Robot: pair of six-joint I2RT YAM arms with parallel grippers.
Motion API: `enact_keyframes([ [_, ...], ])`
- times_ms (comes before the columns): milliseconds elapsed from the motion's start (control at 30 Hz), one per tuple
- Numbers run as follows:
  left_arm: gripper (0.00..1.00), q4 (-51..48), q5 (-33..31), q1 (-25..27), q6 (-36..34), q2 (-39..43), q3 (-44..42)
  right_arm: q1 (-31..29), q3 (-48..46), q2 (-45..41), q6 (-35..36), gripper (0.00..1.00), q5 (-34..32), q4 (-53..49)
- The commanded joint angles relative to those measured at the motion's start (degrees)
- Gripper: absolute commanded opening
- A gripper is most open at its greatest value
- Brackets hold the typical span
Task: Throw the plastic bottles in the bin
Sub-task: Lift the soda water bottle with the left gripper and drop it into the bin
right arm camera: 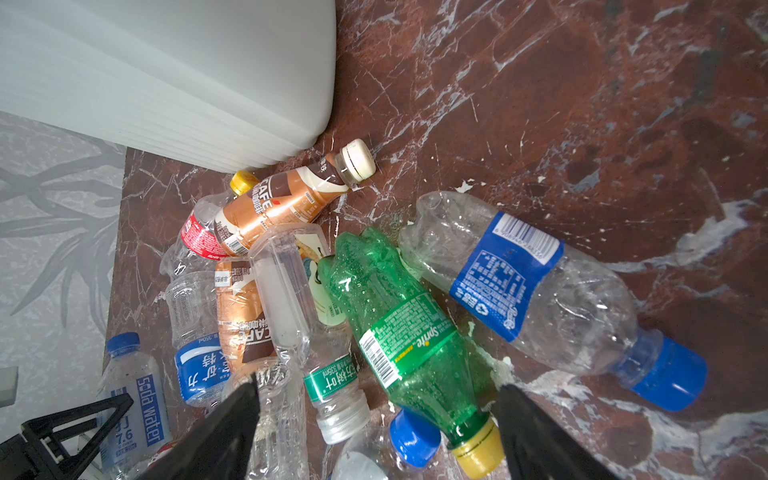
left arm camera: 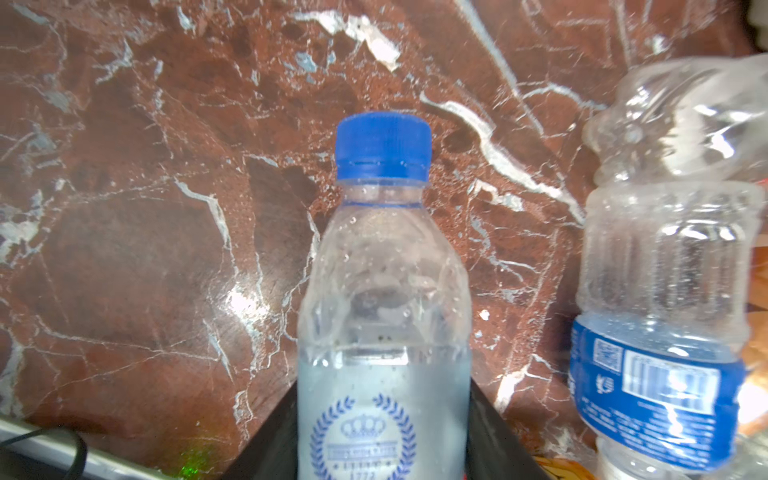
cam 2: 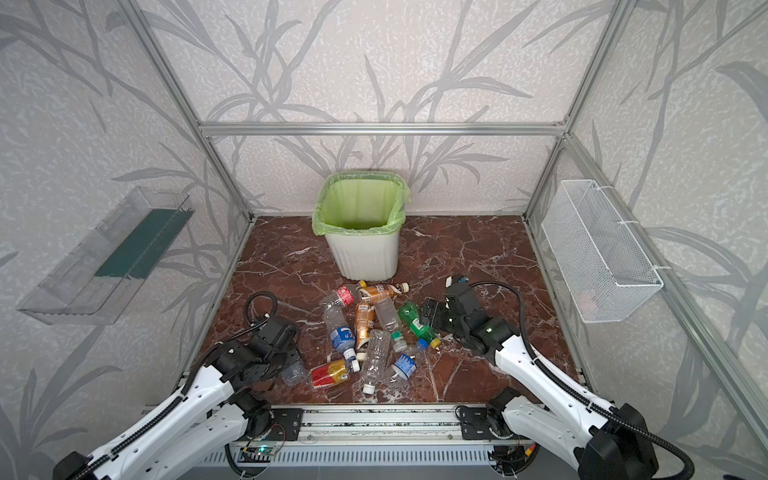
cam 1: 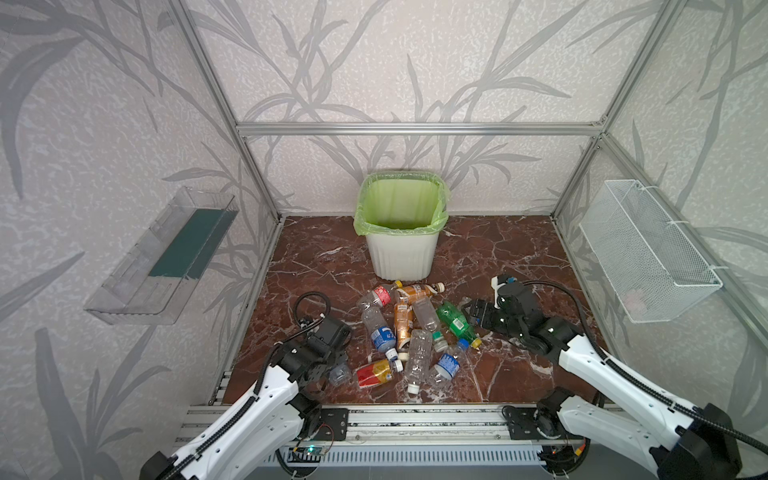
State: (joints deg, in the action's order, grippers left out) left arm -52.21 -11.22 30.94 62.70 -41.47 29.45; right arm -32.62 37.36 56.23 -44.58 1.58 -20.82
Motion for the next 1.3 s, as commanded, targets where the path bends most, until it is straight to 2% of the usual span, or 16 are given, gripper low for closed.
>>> enact_keyframes([
  [0,0.55,-1.1,-1.5,-0.6,-0.7,2.0,2.5,-0.1,-0.8,-0.9,0.0,0.89,0.1,0.3],
  [167,0.55,0.6,-0.2,-1.1,-1.7,7.2,3.1,-0.1,-0.9,-1.4,-0.2,0.89,-0.2,0.1],
  [400,0.54,8.8,1.3,-1.3,-7.7,14.1,5.2,-0.1,-1.5,-2.0,-0.3,0.89,-0.3,0.3],
  [533,0.54,16.0,2.8,-1.3,-13.9,11.9,10.8,-0.2,-1.3,-2.3,-0.3,0.89,-0.4,0.3],
  [667,0.54,25.8,6.4,-1.4,-21.9,3.8,21.3,-0.2,-0.8,-2.9,-0.3,0.89,-0.7,0.1],
  [767,0.55,32.2,9.2,-1.5,-27.3,-7.1,34.9,-0.1,-0.1,-3.8,-0.6,0.88,-1.0,-0.7],
  [867,0.59,32.2,9.0,-1.5,-32.1,-22.3,53.5,-0.1,1.5,-5.3,-1.2,0.88,-1.4,-2.4],
  [900,0.64,28.8,8.9,-2.0,-32.6,-28.4,62.1,-0.1,2.2,-5.8,-1.3,0.88,-1.5,-3.2],
  [933,0.78,22.9,9.7,-3.3,-32.5,-35.0,71.8,-0.1,3.1,-6.4,-1.2,0.88,-1.6,-4.1],
  [967,0.84,14.0,8.3,-4.8,-30.4,-40.7,81.1,-0.1,3.7,-6.8,-1.0,0.88,-2.0,-5.1],
  [1033,0.94,-3.5,12.7,-9.8,-28.1,-49.8,99.1,0.0,4.3,-8.0,-0.4,0.88,-3.2,-7.0],
  [1067,0.96,-5.9,12.2,-10.3,-28.5,-49.7,100.5,0.1,4.1,-8.6,-0.3,0.88,-3.7,-7.6],
  [1100,0.98,-4.2,10.5,-10.1,-29.4,-45.9,96.2,0.1,3.5,-9.5,-0.4,0.88,-4.1,-7.9],
  [1200,0.99,10.3,5.2,-10.5,-28.8,-27.1,69.4,0.7,0.9,-11.0,-0.9,0.88,-4.1,-7.3],
  [1267,0.99,9.4,1.3,-11.1,-29.3,-18.8,59.9,1.2,0.2,-10.5,-0.6,0.88,-3.0,-7.0],
])
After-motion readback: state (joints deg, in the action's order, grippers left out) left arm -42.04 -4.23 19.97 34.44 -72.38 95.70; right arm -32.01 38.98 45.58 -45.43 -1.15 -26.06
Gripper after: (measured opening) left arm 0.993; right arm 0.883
